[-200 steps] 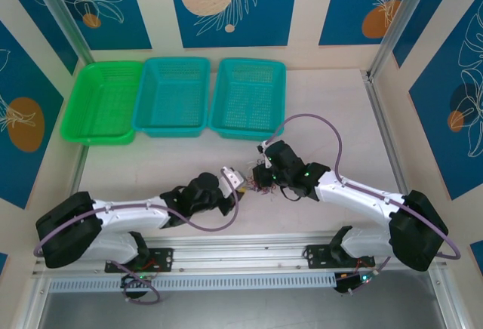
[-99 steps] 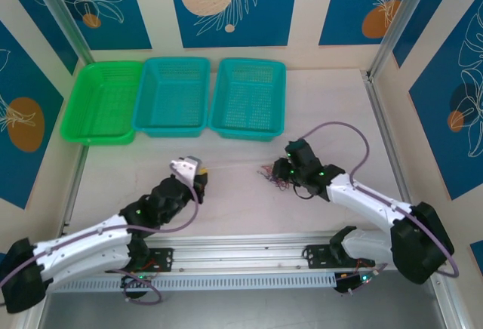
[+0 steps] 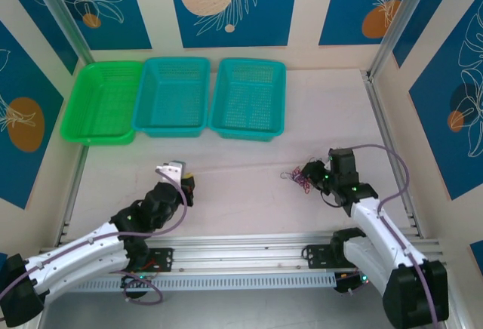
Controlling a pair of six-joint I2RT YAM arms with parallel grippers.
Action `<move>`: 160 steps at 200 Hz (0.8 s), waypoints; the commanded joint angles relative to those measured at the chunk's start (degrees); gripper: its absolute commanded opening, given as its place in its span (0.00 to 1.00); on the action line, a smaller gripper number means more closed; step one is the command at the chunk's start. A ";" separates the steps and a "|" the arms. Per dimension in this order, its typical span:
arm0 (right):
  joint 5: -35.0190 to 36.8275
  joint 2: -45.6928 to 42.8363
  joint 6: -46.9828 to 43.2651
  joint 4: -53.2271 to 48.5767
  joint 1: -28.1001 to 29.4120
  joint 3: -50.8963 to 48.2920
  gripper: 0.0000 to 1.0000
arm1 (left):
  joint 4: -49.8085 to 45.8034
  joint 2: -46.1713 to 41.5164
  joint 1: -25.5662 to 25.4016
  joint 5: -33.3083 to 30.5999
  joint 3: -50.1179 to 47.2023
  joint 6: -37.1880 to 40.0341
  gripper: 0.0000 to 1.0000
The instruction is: Untangle the cables
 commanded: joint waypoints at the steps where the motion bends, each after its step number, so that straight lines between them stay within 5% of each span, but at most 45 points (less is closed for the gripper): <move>1: 0.82 -3.02 0.74 3.34 -3.61 -2.46 0.16 | 2.12 0.72 3.09 -4.52 -2.32 2.19 0.00; 27: -6.88 -4.28 -2.33 10.46 -0.02 -3.02 0.01 | 18.21 7.70 3.03 11.97 -4.30 8.50 0.10; 44: -8.74 -4.22 -4.68 11.59 3.65 -1.11 0.00 | 22.13 14.22 3.02 18.20 -2.56 11.11 0.26; 63: -8.65 -4.20 -7.51 10.80 7.03 1.72 0.00 | 21.71 20.04 2.60 19.98 0.43 13.76 0.46; 96: -8.76 -3.94 -12.37 6.66 9.98 6.06 0.00 | 24.18 22.51 1.97 24.36 3.15 17.91 0.68; 131: -12.14 -3.37 -19.51 4.23 13.60 9.48 0.00 | 22.85 24.05 0.26 30.16 8.18 27.12 0.80; 160: -13.35 -2.55 -25.64 0.21 15.80 13.55 0.00 | 18.73 27.92 -0.23 24.49 13.61 36.52 0.83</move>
